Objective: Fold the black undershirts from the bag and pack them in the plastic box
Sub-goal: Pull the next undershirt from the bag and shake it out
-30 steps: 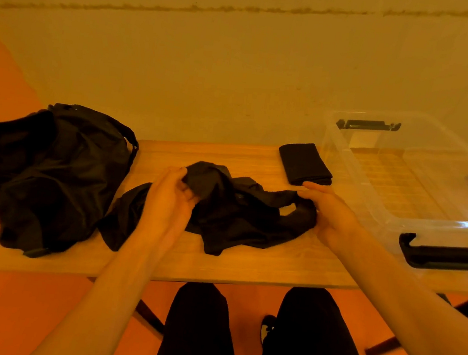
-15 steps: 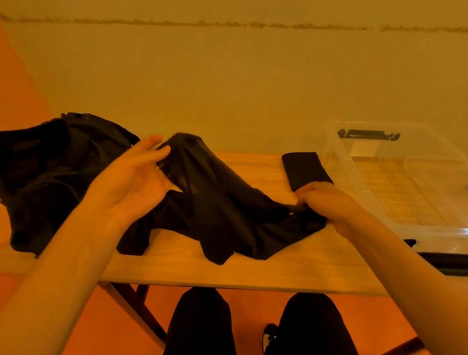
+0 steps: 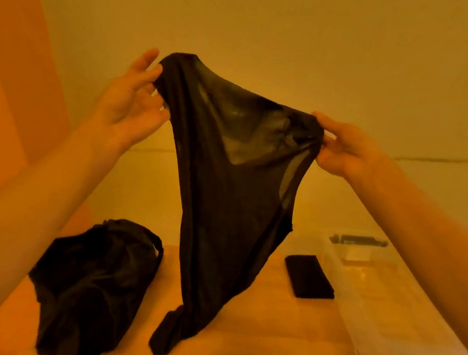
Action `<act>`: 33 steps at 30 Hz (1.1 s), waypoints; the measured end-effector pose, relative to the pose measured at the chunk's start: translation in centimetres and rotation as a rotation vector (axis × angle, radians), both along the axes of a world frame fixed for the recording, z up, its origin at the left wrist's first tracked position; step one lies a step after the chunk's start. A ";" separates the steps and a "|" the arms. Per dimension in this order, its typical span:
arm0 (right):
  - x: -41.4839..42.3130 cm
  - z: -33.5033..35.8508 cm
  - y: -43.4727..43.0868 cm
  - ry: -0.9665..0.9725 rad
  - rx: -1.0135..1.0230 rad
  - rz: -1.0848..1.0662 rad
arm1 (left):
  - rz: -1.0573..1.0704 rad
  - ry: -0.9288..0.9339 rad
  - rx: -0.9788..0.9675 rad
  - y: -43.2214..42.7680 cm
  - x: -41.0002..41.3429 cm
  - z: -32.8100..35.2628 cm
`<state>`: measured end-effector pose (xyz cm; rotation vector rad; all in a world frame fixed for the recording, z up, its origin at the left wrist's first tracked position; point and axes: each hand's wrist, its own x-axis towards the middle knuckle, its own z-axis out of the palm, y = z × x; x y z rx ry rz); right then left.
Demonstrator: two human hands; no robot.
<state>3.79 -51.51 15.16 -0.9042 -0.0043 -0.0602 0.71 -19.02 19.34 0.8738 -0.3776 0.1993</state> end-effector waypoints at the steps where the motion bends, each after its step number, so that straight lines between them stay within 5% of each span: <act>1: -0.4 2.6 0.2 -0.026 -0.023 0.016 | 0.001 -0.061 -0.025 0.4 -0.3 2.4; 5: -1.2 9.3 1.1 -0.193 -0.165 -0.022 | 0.117 -0.126 0.033 0.1 -1.0 8.4; 11: -1.6 12.6 2.3 -0.252 -0.178 -0.020 | 0.337 -0.199 0.228 0.8 -1.3 8.7; 18: -1.9 16.9 1.1 -0.281 0.058 -0.012 | 0.218 -0.155 -0.034 2.4 -1.4 8.9; 24: -2.2 19.2 2.6 -0.331 -0.321 -0.090 | 0.307 -0.171 0.076 1.6 -1.4 10.5; 28: -2.0 18.7 2.4 -0.517 -0.689 -0.305 | 0.505 -0.163 0.295 1.9 -0.8 10.8; 33: -1.6 18.1 1.4 -0.612 -0.865 -0.508 | 0.801 -0.224 0.630 3.0 -0.4 10.7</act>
